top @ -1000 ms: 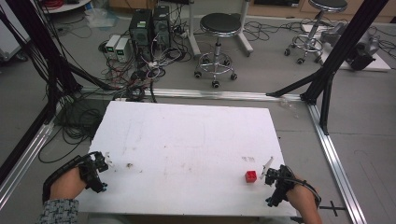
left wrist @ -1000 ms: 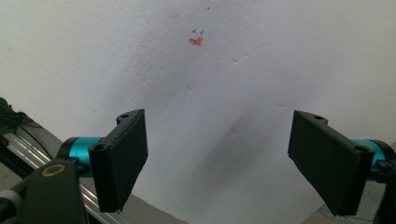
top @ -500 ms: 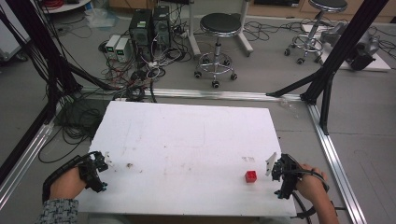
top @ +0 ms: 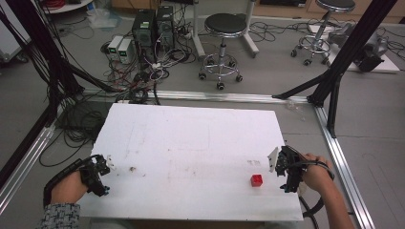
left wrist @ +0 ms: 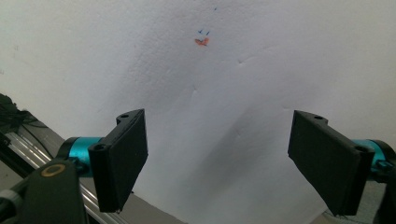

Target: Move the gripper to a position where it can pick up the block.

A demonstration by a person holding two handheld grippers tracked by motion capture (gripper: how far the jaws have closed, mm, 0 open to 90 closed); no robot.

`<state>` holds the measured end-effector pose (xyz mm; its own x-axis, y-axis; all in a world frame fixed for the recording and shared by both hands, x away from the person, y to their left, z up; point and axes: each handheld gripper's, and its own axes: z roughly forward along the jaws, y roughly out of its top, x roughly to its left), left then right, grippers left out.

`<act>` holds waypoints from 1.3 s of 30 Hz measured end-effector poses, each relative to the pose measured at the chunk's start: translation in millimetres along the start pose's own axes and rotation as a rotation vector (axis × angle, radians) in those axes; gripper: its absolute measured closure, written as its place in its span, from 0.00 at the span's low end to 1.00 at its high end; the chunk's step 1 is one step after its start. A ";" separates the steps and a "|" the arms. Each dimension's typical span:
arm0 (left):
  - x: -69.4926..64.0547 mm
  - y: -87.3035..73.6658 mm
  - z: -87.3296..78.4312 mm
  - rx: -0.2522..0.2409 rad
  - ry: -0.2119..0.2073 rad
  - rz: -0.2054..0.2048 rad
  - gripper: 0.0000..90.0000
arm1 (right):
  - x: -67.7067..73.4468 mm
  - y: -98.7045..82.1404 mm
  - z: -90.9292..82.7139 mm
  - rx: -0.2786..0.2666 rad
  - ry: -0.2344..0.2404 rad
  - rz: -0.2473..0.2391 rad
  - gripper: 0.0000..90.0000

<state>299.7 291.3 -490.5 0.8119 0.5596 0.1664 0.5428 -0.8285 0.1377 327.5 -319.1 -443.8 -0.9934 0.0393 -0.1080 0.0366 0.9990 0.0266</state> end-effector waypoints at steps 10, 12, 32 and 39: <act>0.1 -0.3 0.3 -0.005 0.001 -0.001 0.22 | -5.8 24.7 19.2 0.010 0.038 -0.072 0.01; 0.0 -0.2 0.4 -0.005 0.002 -0.001 0.22 | -6.1 29.4 24.4 0.006 0.049 -0.070 0.01; 0.1 0.2 1.6 0.000 -0.004 -0.003 0.23 | -9.0 54.8 70.8 0.006 0.099 -0.057 0.01; 0.1 0.3 2.2 0.000 -0.004 -0.002 0.23 | -8.4 62.0 76.6 0.009 0.101 -0.072 0.01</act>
<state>300.4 291.0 -492.5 0.8119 0.5609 0.1620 0.5441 -0.8275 0.1384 346.4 -255.8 -517.4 -0.9994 -0.0349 -0.0089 -0.0350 0.9993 0.0134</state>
